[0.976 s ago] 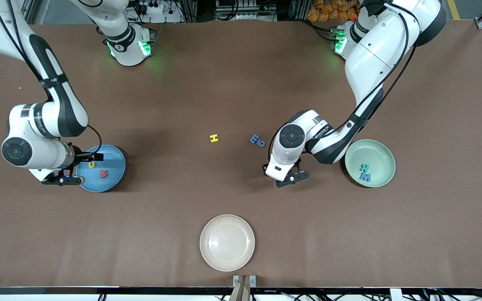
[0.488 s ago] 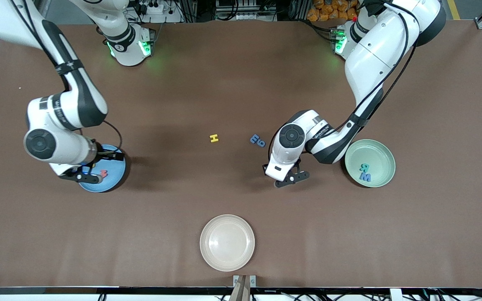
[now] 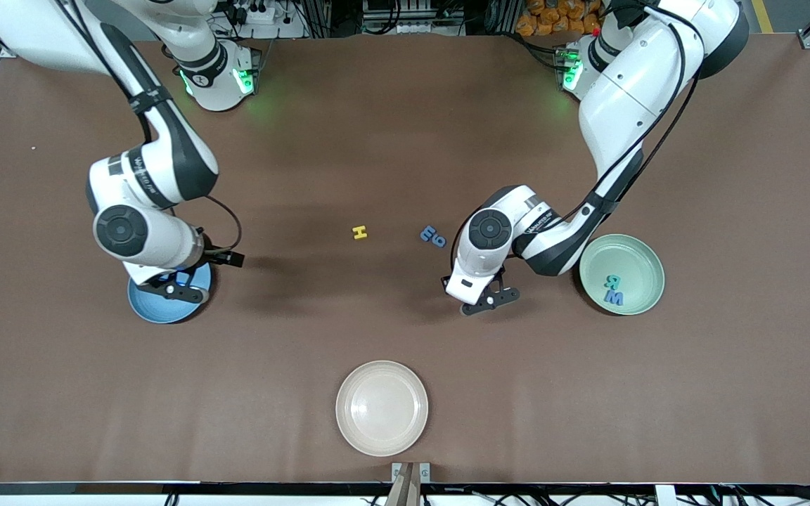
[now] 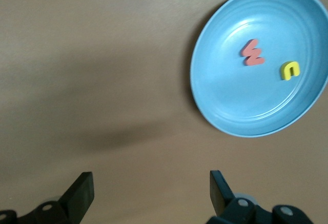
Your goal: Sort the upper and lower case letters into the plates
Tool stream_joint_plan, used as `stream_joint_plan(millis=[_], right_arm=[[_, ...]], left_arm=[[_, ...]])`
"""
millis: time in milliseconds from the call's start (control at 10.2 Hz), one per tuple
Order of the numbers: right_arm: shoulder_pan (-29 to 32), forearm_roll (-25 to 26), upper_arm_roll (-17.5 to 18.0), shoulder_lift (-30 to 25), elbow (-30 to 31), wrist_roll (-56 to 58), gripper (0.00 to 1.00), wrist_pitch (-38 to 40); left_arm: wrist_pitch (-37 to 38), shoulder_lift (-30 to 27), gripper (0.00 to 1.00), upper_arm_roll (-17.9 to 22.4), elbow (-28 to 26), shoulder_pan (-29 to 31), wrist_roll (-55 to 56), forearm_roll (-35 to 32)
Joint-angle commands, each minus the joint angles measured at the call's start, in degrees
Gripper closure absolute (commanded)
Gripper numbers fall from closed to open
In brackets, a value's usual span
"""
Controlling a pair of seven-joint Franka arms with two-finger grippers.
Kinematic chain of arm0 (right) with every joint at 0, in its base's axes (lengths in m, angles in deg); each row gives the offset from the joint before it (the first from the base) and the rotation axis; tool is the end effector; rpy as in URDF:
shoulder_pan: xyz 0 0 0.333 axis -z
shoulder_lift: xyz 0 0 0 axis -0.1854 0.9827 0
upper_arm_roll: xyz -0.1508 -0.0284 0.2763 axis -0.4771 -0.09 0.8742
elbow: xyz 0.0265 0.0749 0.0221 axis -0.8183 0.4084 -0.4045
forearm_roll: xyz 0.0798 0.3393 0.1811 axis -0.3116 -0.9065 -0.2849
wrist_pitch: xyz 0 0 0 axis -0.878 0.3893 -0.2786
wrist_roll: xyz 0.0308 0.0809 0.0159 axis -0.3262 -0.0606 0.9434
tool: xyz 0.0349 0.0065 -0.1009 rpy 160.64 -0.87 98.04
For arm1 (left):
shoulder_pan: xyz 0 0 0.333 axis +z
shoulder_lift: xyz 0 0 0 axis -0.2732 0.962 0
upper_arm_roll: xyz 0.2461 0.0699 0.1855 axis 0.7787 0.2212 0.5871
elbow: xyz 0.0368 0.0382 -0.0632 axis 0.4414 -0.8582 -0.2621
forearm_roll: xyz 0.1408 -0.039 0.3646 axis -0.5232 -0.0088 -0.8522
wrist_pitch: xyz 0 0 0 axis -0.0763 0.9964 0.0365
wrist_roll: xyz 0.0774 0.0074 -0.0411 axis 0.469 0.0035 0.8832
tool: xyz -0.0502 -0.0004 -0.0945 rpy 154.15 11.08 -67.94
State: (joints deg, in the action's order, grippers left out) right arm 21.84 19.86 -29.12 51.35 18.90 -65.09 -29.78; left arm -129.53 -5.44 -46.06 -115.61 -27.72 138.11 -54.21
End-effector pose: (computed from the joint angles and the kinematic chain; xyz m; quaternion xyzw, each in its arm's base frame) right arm 0.5821 0.1408 0.3048 0.9862 -0.1138 -0.1089 0.0519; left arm 0.5693 -0.3943 0.1729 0.9887 0.1500 0.0031 0.0013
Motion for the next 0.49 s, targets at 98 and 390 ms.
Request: stream_joint_plan(millis=[98,390], right_arm=[[-2.0,-0.9,0.1,0.0,-0.5,-2.4,0.00,0.9],[-5.4,-1.2,0.2,0.2,-1.0,-7.4,0.00,2.2]], left_arm=[[-0.7,1.0,0.57,0.3,0.8,-0.4,0.5,-1.9],[-0.7,0.4,1.00,0.3,0.8,0.1,0.5,-2.0]])
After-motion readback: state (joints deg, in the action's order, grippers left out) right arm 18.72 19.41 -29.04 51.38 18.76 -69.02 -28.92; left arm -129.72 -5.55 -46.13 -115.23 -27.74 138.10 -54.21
